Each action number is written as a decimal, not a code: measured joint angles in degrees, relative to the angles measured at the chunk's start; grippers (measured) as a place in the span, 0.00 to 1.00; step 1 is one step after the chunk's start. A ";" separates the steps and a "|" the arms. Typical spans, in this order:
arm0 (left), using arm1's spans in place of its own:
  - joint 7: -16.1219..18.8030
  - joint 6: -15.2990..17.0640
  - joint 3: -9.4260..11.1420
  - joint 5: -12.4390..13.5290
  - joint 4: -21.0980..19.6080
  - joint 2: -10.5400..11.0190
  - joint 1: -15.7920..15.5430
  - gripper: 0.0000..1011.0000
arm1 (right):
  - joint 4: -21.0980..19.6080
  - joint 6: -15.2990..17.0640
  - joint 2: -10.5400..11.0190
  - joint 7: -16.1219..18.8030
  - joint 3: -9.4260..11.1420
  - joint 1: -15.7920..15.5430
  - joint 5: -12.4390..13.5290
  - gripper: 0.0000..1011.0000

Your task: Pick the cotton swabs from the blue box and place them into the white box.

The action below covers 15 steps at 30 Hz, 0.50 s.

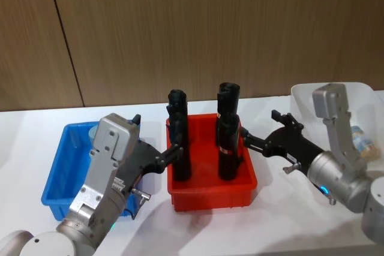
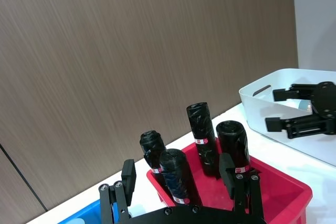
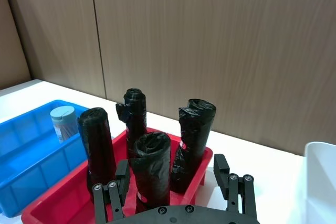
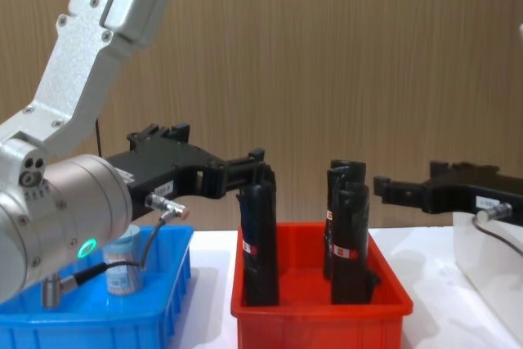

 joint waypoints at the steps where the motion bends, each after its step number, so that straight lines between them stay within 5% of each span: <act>1: 0.00 0.00 0.00 0.00 0.00 0.00 0.00 0.99 | 0.60 0.00 -0.12 0.31 0.00 0.43 0.00 0.99; 15: 0.01 0.00 0.00 0.00 0.00 0.00 0.00 0.99 | 9.79 0.49 -1.93 6.54 0.11 7.27 1.29 0.99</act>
